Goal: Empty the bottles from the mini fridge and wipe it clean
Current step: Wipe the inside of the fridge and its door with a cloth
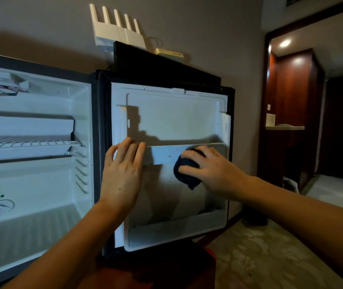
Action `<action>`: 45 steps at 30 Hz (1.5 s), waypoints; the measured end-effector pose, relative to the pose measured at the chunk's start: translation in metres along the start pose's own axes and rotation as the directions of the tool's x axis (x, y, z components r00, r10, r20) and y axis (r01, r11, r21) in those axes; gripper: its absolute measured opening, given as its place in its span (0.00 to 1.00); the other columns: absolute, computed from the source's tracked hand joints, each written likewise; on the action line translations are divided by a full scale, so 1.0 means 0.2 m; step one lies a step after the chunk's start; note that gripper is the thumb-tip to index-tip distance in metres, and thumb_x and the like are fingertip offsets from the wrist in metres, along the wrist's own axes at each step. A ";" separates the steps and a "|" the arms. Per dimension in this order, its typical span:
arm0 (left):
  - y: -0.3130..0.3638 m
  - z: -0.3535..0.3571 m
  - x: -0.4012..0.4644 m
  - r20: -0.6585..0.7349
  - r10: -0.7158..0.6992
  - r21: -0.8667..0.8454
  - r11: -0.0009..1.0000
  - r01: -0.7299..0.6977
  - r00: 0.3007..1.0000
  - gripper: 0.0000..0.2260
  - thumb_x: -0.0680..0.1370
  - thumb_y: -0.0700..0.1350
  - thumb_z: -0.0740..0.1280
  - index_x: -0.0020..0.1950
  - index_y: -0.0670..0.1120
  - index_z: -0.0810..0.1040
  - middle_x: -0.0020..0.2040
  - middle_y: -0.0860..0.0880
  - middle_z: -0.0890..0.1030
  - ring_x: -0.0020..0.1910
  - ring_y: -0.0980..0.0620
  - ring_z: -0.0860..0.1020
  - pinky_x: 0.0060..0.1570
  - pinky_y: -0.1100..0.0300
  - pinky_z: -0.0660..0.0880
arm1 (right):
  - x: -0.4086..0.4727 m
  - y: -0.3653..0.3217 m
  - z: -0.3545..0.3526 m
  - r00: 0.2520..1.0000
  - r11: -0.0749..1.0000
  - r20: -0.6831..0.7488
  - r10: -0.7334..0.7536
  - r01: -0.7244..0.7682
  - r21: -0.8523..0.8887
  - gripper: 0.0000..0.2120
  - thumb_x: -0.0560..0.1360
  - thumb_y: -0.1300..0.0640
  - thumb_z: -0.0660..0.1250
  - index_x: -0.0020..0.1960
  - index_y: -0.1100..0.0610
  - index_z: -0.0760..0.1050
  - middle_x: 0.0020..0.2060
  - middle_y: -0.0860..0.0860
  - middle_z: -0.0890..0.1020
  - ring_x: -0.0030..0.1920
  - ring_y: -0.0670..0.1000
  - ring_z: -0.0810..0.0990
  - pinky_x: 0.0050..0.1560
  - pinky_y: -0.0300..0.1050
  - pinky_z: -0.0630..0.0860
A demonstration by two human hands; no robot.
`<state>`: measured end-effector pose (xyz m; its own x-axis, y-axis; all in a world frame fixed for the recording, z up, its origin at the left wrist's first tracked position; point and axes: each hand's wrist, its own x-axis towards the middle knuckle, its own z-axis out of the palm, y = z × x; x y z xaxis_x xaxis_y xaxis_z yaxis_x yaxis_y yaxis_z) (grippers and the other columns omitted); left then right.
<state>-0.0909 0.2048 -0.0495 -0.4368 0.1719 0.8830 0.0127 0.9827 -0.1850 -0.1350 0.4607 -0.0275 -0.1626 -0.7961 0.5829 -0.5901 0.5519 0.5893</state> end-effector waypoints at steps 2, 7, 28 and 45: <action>0.00 0.00 0.00 -0.002 0.000 0.002 1.000 0.000 1.000 0.32 0.68 0.40 0.76 0.71 0.40 0.69 0.65 0.41 0.74 0.71 0.42 0.62 0.69 0.43 0.61 | 0.03 -0.02 0.00 0.967 0.958 -0.078 0.241 -0.224 0.180 0.25 0.72 0.61 0.69 0.67 0.51 0.68 0.67 0.54 0.66 0.62 0.57 0.68 0.60 0.56 0.73; 0.00 -0.01 0.00 0.000 0.004 -0.001 1.000 -0.004 1.000 0.32 0.68 0.41 0.76 0.70 0.40 0.69 0.64 0.41 0.74 0.70 0.42 0.62 0.68 0.42 0.63 | 0.05 -0.07 0.03 0.969 0.965 -0.083 0.234 -0.221 0.139 0.21 0.73 0.60 0.64 0.66 0.52 0.70 0.67 0.56 0.66 0.61 0.60 0.68 0.58 0.57 0.75; -0.02 0.00 0.00 -0.050 0.036 0.042 0.999 -0.034 0.998 0.35 0.65 0.39 0.78 0.70 0.40 0.70 0.64 0.40 0.75 0.69 0.42 0.63 0.66 0.43 0.66 | 0.10 -0.12 0.02 0.962 0.960 -0.115 0.247 -0.227 0.164 0.20 0.74 0.58 0.60 0.65 0.53 0.73 0.67 0.57 0.69 0.61 0.60 0.69 0.59 0.56 0.73; -0.04 -0.03 -0.12 0.133 -0.539 -0.262 0.790 0.554 0.832 0.15 0.71 0.58 0.72 0.47 0.50 0.72 0.43 0.51 0.77 0.43 0.52 0.74 0.51 0.55 0.68 | 0.18 -0.14 0.00 0.885 0.882 -0.146 0.442 -0.399 0.250 0.26 0.71 0.64 0.68 0.68 0.52 0.69 0.68 0.55 0.64 0.63 0.60 0.67 0.60 0.61 0.74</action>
<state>-0.0746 0.1924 -0.0664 -0.4902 -0.3957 0.7766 0.0041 0.8899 0.4561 -0.1244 0.4174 -0.0233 -0.2892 -0.4244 0.8580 -0.6536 0.7424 0.1470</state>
